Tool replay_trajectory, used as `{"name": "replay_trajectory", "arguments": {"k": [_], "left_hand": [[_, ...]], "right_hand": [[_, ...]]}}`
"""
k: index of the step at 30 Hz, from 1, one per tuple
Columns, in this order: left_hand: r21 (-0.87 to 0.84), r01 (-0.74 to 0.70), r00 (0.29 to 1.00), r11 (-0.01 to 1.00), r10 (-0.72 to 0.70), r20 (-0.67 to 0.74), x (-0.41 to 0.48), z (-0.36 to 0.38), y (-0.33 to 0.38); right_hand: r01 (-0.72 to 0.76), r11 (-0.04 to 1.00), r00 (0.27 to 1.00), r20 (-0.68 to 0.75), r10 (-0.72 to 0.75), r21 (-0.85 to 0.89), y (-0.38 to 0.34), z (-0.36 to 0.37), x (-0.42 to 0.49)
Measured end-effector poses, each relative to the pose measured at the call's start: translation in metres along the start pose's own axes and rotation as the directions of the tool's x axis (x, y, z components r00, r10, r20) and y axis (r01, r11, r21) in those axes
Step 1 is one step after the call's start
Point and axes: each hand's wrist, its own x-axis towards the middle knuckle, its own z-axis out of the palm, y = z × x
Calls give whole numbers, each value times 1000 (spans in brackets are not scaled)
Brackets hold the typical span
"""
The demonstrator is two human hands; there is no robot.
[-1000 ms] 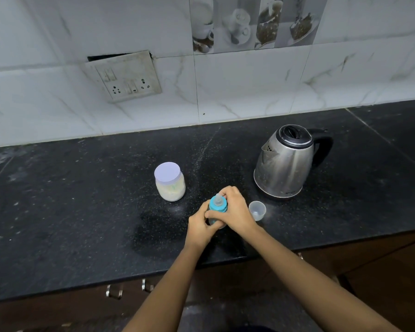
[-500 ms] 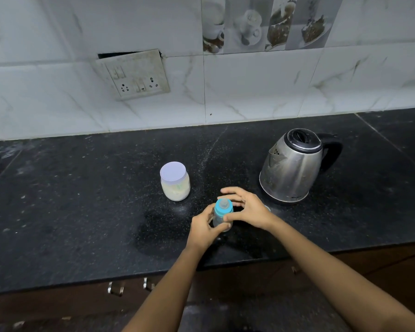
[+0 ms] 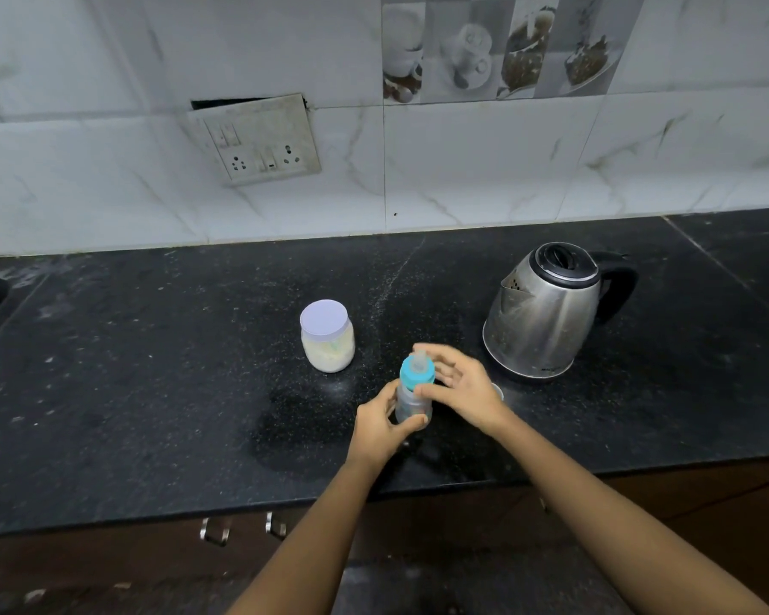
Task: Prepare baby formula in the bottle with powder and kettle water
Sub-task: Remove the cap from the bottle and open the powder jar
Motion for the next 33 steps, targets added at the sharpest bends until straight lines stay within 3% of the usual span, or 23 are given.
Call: {"name": "replay_trajectory", "arguments": {"k": [2, 4, 7, 9, 11, 19, 30, 33], "left_hand": [[4, -5, 1000, 1000, 6, -19, -1, 1, 1], [7, -5, 1000, 1000, 5, -24, -2, 3, 0], [21, 1, 1000, 1000, 0, -29, -2, 4, -3], [21, 6, 999, 1000, -5, -38, -2, 5, -4], [18, 11, 999, 1000, -10, -49, -3, 7, -5], [17, 26, 998, 1000, -25, -63, -5, 10, -8], [160, 32, 996, 987, -18, -87, -11, 12, -10], [218, 66, 995, 974, -49, -84, -11, 5, -6]], "right_hand": [[3, 988, 994, -111, 14, 157, -15, -6, 1], [11, 992, 985, -175, 10, 122, -30, -21, 2], [34, 969, 991, -117, -65, -245, -45, -52, 0], [59, 826, 997, -8, -77, -561, -51, -73, -2], [80, 664, 994, 108, 1, -743, -51, -88, -3], [96, 433, 931, 234, 279, -896, -16, -90, 3], [43, 484, 925, 218, 311, -874, 2, -83, 2], [102, 535, 951, 239, 194, -839, -13, -78, 13]]}}
